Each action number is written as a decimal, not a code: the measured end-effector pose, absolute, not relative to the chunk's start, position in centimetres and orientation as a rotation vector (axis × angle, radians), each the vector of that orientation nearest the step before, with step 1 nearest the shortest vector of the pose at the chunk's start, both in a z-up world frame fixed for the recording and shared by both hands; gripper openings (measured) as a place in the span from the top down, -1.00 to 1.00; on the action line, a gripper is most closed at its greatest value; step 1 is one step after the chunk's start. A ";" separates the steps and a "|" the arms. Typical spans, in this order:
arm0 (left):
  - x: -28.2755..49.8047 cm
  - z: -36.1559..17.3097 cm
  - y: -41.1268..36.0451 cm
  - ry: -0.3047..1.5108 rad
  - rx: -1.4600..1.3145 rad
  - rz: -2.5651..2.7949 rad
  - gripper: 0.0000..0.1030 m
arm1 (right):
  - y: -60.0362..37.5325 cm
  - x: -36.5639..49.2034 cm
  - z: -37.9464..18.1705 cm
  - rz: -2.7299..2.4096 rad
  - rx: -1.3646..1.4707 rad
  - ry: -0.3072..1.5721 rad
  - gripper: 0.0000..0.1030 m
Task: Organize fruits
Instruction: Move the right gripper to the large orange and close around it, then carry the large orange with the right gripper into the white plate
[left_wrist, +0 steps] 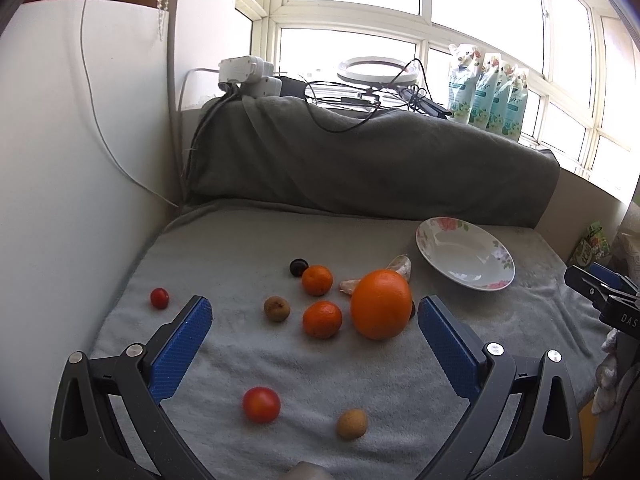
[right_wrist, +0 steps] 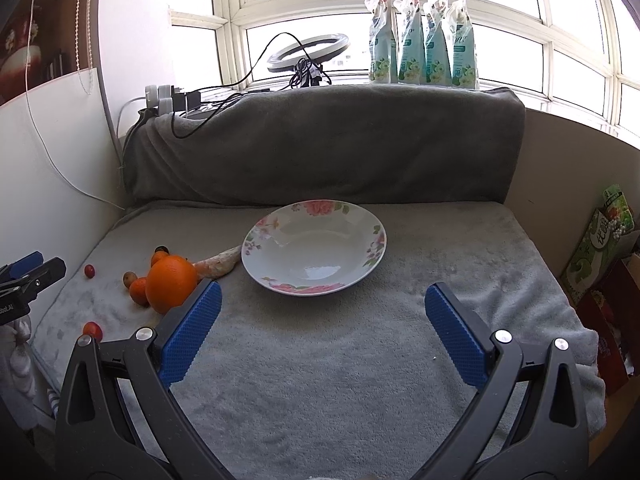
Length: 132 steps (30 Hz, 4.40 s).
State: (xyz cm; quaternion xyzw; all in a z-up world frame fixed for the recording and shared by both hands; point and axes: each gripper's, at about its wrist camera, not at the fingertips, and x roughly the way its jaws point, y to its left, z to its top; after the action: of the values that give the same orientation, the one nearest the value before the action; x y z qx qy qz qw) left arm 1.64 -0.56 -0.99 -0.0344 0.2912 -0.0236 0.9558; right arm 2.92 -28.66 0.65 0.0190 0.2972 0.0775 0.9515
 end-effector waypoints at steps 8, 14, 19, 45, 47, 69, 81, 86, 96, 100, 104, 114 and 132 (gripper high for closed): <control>2.4 -2.2 -0.7 0.634 -0.105 -0.111 -0.81 | -27.0 4.7 0.7 0.260 0.022 0.640 -0.98; 3.0 -3.3 -1.2 0.683 -0.156 -0.179 -0.69 | -25.4 6.4 0.4 0.378 0.037 0.684 -0.90; 3.7 -4.4 -1.6 0.735 -0.211 -0.241 -0.59 | -24.2 8.8 -0.5 0.474 0.088 0.754 -0.71; 7.8 -7.7 -3.2 0.887 -0.332 -0.331 -0.15 | -16.5 16.9 -4.4 0.760 0.153 1.030 -0.40; 7.9 -7.9 -3.2 0.893 -0.331 -0.329 -0.15 | -16.2 17.1 -4.6 0.767 0.151 1.041 -0.40; 10.6 -8.8 -4.3 0.945 -0.339 -0.305 -0.02 | -15.1 18.7 -6.5 0.823 0.155 1.102 -0.34; 11.7 -9.9 -5.3 0.954 -0.337 -0.312 0.00 | -15.0 18.6 -6.4 0.832 0.143 1.090 -0.29; 11.2 -9.7 -5.3 0.951 -0.336 -0.312 0.00 | -15.1 18.4 -6.3 0.832 0.134 1.078 -0.28; 10.4 -8.5 -5.7 0.925 -0.305 -0.320 0.01 | -16.3 17.9 -5.3 0.826 0.146 1.044 -0.28; 10.2 -7.7 -6.4 0.911 -0.292 -0.332 0.01 | -17.1 17.6 -4.5 0.818 0.149 1.018 -0.27; 10.4 -6.9 -7.6 0.893 -0.274 -0.354 0.01 | -18.4 17.4 -3.6 0.803 0.153 0.993 -0.27; 11.1 -6.0 -11.5 0.881 -0.226 -0.413 0.01 | -22.8 17.5 -2.8 0.744 0.192 0.962 -0.27; 12.5 -6.0 -15.4 0.898 -0.164 -0.467 0.01 | -27.9 18.2 -3.1 0.688 0.267 0.963 -0.27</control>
State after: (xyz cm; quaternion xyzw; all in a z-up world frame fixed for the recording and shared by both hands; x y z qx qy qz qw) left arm 12.50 -15.39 -6.01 -0.0786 0.4298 -0.2234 0.8713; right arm 18.23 -27.91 -3.06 0.1253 0.4525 0.3235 0.8215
